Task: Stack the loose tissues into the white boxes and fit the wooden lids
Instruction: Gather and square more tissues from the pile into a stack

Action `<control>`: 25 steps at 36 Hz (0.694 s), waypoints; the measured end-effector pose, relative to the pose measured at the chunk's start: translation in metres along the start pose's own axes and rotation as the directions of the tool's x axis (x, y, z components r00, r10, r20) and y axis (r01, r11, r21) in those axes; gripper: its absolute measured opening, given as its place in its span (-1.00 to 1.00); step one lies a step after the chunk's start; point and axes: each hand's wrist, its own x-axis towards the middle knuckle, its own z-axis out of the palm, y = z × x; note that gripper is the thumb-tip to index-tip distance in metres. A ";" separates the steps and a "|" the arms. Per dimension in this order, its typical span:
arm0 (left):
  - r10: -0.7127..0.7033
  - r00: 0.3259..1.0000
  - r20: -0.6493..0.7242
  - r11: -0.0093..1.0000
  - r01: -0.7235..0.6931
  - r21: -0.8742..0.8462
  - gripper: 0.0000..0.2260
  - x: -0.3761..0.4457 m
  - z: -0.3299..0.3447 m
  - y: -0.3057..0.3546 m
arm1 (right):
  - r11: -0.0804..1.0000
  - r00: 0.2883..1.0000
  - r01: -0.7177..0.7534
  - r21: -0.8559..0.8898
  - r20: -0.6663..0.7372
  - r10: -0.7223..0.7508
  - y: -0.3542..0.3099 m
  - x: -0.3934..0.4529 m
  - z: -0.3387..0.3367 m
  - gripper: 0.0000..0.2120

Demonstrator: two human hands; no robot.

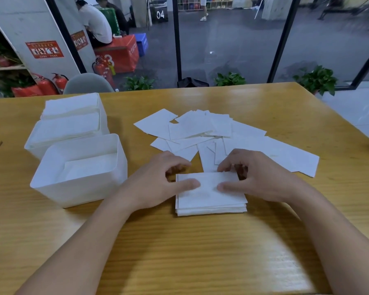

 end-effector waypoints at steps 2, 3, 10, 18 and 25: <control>0.017 0.998 0.053 0.997 -0.021 0.078 -0.31 -0.004 0.003 0.004 | 1.000 0.999 0.003 -0.015 0.049 -0.003 -0.003 -0.002 0.000 -0.62; 0.023 0.998 0.062 0.993 -0.030 0.110 -0.32 -0.006 0.005 0.006 | 1.000 0.998 0.002 -0.017 0.065 -0.001 -0.004 -0.003 -0.001 -0.61; 0.010 1.000 -0.001 0.998 -0.010 0.061 -0.40 -0.027 0.021 0.008 | 0.995 0.980 -0.065 -0.075 0.183 0.078 -0.014 -0.008 -0.007 -0.50; -0.064 0.998 0.010 0.994 0.065 -0.091 -0.14 -0.037 0.017 0.018 | 0.978 0.967 -0.135 -0.156 0.193 0.164 -0.034 -0.014 -0.005 -0.63; -0.129 0.987 -0.096 0.819 0.051 -0.572 -0.19 -0.056 0.023 0.029 | 0.928 0.986 -0.122 0.353 -0.067 0.154 -0.048 -0.046 0.019 -0.78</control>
